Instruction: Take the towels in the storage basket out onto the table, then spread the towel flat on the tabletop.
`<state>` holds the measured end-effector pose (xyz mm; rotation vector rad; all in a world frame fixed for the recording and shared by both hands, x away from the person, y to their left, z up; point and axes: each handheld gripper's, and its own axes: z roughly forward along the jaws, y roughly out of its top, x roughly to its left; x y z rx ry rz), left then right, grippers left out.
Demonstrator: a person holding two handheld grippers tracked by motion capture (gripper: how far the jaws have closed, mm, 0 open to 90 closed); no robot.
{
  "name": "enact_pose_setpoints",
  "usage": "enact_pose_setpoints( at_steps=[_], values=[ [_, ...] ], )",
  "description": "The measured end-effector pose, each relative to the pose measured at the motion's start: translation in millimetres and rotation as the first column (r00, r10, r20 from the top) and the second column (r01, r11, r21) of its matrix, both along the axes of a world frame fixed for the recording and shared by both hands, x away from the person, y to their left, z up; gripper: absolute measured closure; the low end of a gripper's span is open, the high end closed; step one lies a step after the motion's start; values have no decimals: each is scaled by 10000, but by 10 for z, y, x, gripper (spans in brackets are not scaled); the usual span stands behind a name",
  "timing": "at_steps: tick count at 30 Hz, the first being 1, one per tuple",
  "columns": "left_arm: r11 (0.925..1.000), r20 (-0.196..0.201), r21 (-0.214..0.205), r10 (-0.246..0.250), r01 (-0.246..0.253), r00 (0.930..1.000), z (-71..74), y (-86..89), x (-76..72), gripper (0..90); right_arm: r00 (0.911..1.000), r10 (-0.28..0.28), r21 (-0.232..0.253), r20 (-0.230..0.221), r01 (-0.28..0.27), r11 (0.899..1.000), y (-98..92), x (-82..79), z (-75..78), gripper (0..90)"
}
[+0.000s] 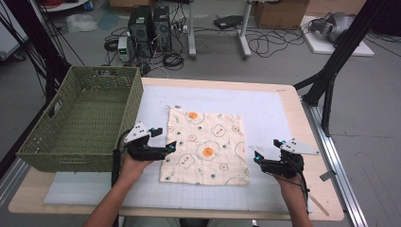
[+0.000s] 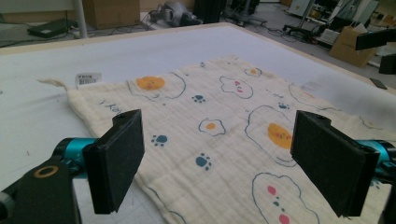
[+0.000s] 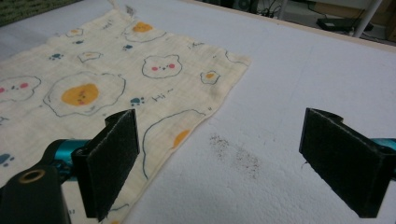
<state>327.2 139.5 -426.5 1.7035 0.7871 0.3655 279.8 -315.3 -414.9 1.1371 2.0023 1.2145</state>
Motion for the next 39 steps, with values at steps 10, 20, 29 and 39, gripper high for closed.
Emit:
enact_pose_setpoints(
  at_steps=[10,20,29,39],
  values=[
    [9997,-151,-195,135,-138,9998,2,0,-2,180,9999,-38,-51,-133,38,10000,-1,4,-22,114],
    [9995,-245,-166,259,-263,9994,-6,9,8,180,9998,-163,33,-95,163,9999,-51,17,-8,114],
    [9991,-300,-78,416,-418,9987,-12,12,5,181,9999,3,-48,-155,-4,10000,-19,21,-16,114],
    [9989,-353,-99,447,-451,9984,-24,-7,20,181,9998,42,-165,-209,-46,9999,-18,17,-29,114]
  ],
)
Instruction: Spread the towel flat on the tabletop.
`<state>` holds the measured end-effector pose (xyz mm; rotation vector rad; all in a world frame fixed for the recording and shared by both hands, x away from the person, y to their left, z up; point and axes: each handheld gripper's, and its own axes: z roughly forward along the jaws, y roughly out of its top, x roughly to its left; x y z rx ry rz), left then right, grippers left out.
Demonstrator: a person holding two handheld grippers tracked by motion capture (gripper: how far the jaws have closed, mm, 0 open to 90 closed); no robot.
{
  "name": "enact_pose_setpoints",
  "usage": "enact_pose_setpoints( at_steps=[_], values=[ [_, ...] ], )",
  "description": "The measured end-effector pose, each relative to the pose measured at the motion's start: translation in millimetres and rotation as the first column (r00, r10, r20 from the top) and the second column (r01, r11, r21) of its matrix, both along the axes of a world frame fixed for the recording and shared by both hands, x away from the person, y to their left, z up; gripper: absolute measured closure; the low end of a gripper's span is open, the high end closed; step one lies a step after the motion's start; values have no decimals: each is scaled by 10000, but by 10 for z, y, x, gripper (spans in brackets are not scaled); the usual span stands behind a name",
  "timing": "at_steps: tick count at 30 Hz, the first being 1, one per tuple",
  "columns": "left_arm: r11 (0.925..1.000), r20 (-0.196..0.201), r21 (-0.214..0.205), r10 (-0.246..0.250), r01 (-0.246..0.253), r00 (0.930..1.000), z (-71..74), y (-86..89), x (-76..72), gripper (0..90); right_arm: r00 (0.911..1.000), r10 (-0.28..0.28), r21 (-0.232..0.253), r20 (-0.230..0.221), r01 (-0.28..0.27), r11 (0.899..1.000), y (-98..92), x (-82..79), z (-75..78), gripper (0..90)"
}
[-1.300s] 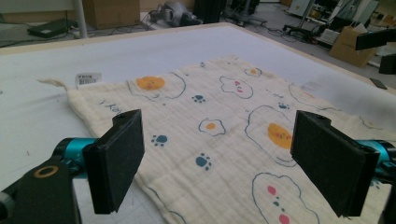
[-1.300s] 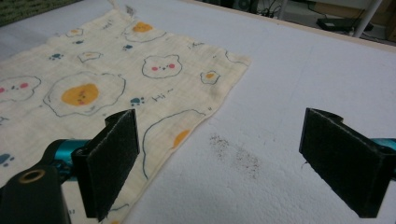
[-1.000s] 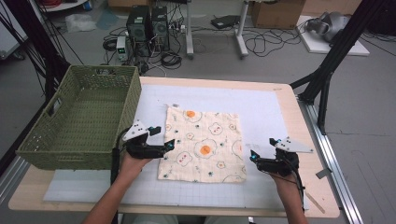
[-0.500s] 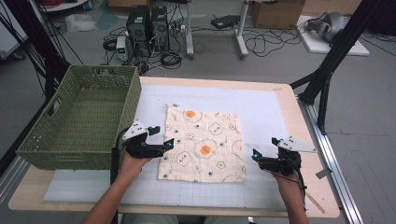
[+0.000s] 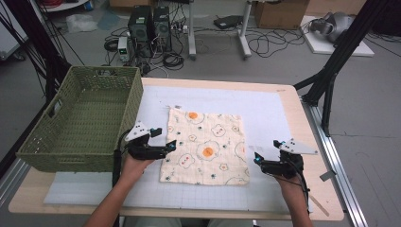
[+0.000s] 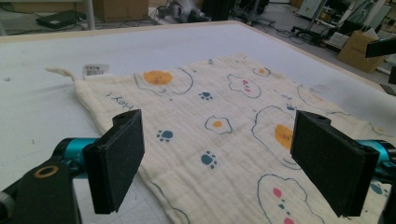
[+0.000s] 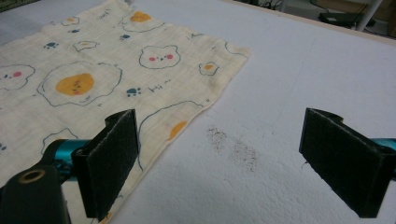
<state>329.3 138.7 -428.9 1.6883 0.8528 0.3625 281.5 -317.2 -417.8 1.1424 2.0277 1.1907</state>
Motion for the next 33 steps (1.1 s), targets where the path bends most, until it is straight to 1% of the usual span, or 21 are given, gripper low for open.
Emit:
enact_pose_setpoints(
  at_steps=[3,5,9,11,13,14,15,16,17,18,20,21,22,24,25,26,27,28,29,30,33],
  values=[
    [10000,-75,-47,-6,6,10000,-2,4,16,181,10000,-13,36,-16,13,10000,9,10,5,115],
    [9997,-162,-213,139,-142,9998,-2,1,37,181,10000,14,42,2,-14,10000,13,17,0,114],
    [9991,-358,-209,359,-367,9987,37,-22,128,183,9999,49,76,-116,-48,10000,17,30,-22,114],
    [9991,-403,-92,400,-404,9984,73,-46,190,182,9998,82,167,-200,-78,9998,21,35,-33,114],
    [9986,-453,32,521,-520,9976,108,-76,270,182,9995,154,75,-288,-152,9999,26,48,-39,114],
    [9982,-579,109,598,-593,9965,137,-100,342,182,9994,153,85,-305,-150,9999,26,52,-41,114],
    [9976,-575,118,694,-688,9959,153,-113,383,182,9994,156,115,-317,-152,9998,23,61,-45,114],
    [9969,-605,253,764,-750,9952,179,-131,463,183,9992,151,160,-378,-145,9998,22,63,-46,114],
    [9960,-629,407,817,-793,9947,193,-143,511,183,9991,160,231,-399,-151,9996,20,71,-51,114],
    [9940,-630,609,944,-906,9935,206,-157,581,185,9990,183,231,-400,-174,9996,18,77,-54,114],
    [9897,-932,854,1230,-1152,9880,212,-176,739,200,9986,217,189,-490,-208,9996,13,92,-69,114],
    [9870,-1048,1002,1361,-1257,9851,209,-181,803,214,9980,260,279,-577,-245,9993,11,100,-79,114],
    [9850,-1119,1120,1436,-1311,9833,207,-186,850,217,9976,297,273,-624,-281,9992,7,105,-86,114],
    [9798,-1341,1338,1668,-1489,9768,198,-198,986,218,9971,324,289,-688,-305,9991,9,105,-93,114],
    [9772,-1387,1425,1773,-1575,9743,195,-200,1030,218,9972,331,288,-677,-312,9991,9,105,-93,114],
    [9728,-1376,1531,1953,-1740,9710,188,-198,1099,219,9972,333,318,-676,-312,9990,11,104,-94,114],
    [9708,-1319,1484,2084,-1885,9691,173,-193,1144,232,9972,328,358,-675,-304,9989,13,103,-94,114],
    [9692,-1447,1583,2116,-1885,9666,161,-191,1186,246,9972,356,392,-651,-331,9987,16,104,-92,114],
    [9649,-1561,1720,2256,-1984,9616,141,-195,1238,244,9973,354,364,-643,-331,9988,16,102,-89,114],
    [9618,-1623,1807,2355,-2058,9582,125,-201,1281,247,9974,372,373,-625,-349,9987,20,102,-87,114],
    [9553,-1752,2028,2517,-2153,9518,65,-243,1390,270,9970,413,373,-649,-390,9985,29,107,-95,114]
  ],
)
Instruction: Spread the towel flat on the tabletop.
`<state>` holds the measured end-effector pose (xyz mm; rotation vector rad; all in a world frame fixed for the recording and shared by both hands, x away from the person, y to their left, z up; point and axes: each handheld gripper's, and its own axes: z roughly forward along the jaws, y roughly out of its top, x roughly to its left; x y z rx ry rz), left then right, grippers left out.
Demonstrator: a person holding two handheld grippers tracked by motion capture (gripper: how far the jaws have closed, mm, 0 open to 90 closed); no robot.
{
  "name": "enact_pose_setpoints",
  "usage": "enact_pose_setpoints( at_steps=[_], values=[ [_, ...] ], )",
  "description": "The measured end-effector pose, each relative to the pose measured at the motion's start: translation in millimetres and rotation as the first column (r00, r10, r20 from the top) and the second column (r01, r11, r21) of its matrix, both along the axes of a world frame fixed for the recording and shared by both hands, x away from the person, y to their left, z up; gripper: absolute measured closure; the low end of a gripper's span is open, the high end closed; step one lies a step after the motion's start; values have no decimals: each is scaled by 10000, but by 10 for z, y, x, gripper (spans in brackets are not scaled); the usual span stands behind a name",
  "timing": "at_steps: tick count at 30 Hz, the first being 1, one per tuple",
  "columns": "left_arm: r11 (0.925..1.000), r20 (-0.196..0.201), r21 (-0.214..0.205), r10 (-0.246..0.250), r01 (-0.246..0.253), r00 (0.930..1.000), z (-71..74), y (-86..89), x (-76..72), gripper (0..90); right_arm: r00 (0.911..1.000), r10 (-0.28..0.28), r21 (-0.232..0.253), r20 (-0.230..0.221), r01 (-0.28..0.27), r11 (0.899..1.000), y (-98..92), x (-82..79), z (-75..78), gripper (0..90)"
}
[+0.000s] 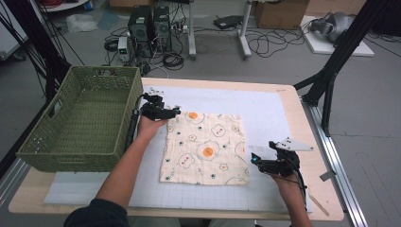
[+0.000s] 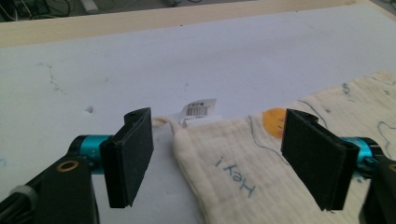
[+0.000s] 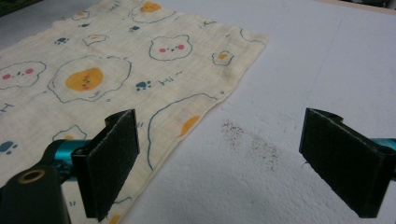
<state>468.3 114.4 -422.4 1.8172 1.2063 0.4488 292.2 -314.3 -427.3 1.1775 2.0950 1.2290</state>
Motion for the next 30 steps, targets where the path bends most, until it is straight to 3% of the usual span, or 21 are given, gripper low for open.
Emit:
enact_pose_setpoints(
  at_steps=[4,7,9,13,14,16,18,21,25,30],
  values=[
    [9986,-170,525,-67,76,9998,-110,-54,89,314,10000,17,34,-75,-17,10000,3,1,-12,114],
    [9984,-389,562,64,-42,9992,-203,-68,136,335,10000,18,71,-96,-18,10000,3,10,-18,114],
    [9949,-530,987,-154,206,9985,-256,-78,141,396,9999,80,111,-149,-79,9999,11,19,-28,114],
    [9857,-282,1665,-219,263,9994,-261,-99,128,477,9995,95,175,-303,-90,9998,29,65,-46,114],
    [9830,-235,1795,-338,375,9992,-254,-93,123,520,9995,106,145,-307,-102,9998,31,81,-51,114],
    [9769,-192,2002,-728,752,9972,-235,-102,103,730,9990,151,192,-420,-143,9997,47,134,-67,114],
    [9717,-149,2210,-827,840,9965,-230,-134,87,832,9980,277,14,-568,-276,9996,86,235,-86,114],
    [9729,-160,2170,-778,794,9968,-231,-138,84,848,9963,244,-102,-820,-253,9996,143,444,-91,114],
    [9793,-243,1851,-785,817,9966,-238,-102,92,849,9863,72,-423,-1648,-144,9990,237,793,-98,114],
    [9858,-215,1496,-742,766,9970,-260,-74,87,850,9815,92,-364,-1912,-164,9992,333,1115,-53,114]
  ],
)
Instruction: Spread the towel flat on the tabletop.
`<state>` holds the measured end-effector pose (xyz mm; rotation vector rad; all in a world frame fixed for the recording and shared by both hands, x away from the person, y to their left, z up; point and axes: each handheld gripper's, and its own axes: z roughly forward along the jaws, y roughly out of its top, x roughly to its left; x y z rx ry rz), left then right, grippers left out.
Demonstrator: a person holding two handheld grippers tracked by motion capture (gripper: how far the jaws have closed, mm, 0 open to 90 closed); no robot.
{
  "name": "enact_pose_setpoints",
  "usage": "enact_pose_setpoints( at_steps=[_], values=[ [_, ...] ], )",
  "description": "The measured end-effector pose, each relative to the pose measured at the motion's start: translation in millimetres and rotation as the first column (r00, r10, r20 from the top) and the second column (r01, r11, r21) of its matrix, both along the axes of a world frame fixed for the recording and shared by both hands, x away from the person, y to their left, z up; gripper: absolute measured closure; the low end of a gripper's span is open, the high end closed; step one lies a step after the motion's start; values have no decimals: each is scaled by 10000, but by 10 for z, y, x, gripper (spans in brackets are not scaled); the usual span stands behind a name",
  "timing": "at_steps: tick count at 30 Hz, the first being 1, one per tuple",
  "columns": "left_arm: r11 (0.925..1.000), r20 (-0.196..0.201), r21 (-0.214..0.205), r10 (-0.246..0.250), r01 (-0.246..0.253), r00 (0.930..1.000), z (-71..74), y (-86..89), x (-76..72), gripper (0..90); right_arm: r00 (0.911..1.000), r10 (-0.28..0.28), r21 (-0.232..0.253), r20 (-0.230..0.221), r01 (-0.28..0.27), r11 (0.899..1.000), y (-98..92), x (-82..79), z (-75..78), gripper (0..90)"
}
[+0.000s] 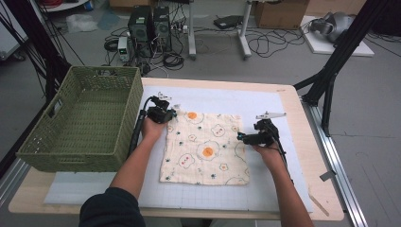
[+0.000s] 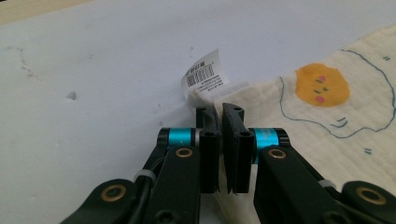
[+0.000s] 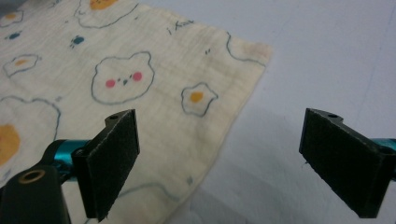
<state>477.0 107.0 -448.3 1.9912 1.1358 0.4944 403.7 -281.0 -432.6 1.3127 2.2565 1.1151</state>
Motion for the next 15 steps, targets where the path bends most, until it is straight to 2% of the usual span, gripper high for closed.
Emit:
enact_pose_setpoints(
  at_steps=[1,3,5,7,9,12,13,15],
  values=[
    [10000,-29,-37,26,-27,10000,0,6,-4,850,9998,19,-79,-205,-21,10000,21,70,2,114],
    [10000,-90,-92,-14,13,10000,3,15,-6,851,9997,-47,-257,-220,41,9997,49,164,1,114],
    [9999,-119,-159,19,-20,9999,1,18,-16,851,9992,-268,-218,-307,261,9994,69,245,-19,115],
    [9991,-141,-395,114,-120,9998,-12,34,-27,852,9978,-449,2,-485,449,9990,115,300,-71,118],
    [9970,-204,-730,255,-269,9995,-28,52,-31,853,9979,-507,-223,-413,498,9985,158,336,-109,125],
    [9968,-200,-760,245,-259,9995,-29,53,-31,853,9953,-959,-501,-152,950,9942,182,407,-138,219],
    [9968,-207,-755,252,-267,9995,-29,53,-31,853,9933,-1145,-448,-143,1138,9925,187,431,-148,243],
    [9965,-211,-796,257,-273,9994,-31,55,-29,853,9923,-1235,-696,-47,1229,9900,217,464,-149,307]
  ],
)
